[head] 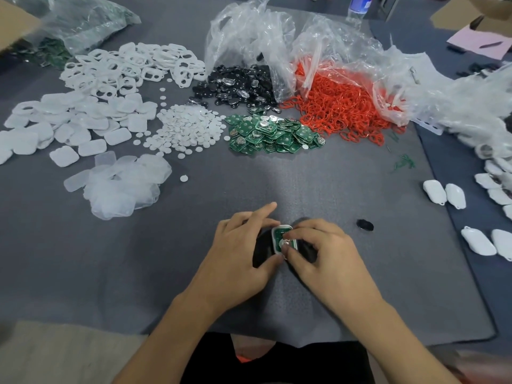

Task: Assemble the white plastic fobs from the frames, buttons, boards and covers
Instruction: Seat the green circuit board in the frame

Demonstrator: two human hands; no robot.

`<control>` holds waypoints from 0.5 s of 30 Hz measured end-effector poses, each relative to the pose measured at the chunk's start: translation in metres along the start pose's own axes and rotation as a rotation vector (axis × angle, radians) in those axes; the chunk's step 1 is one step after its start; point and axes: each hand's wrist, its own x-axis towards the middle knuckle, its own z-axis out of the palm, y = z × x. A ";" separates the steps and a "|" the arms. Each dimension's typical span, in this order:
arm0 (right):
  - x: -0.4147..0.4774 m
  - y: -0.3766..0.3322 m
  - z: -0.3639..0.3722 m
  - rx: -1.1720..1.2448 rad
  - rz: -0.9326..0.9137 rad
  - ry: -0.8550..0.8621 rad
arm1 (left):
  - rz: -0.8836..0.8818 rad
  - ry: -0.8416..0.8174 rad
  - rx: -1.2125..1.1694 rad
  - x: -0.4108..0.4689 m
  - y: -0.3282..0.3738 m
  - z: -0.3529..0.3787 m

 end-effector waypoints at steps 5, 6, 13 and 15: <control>0.002 -0.001 -0.005 -0.098 -0.071 -0.066 | -0.012 -0.004 -0.009 -0.001 0.000 0.000; 0.002 -0.002 -0.005 -0.122 -0.088 -0.071 | -0.010 -0.006 -0.010 -0.001 0.001 0.000; 0.001 0.001 -0.006 -0.216 -0.200 -0.021 | -0.013 -0.015 -0.052 0.002 0.001 -0.002; 0.000 0.003 -0.004 -0.214 -0.243 -0.005 | -0.016 -0.021 -0.058 0.003 0.001 -0.002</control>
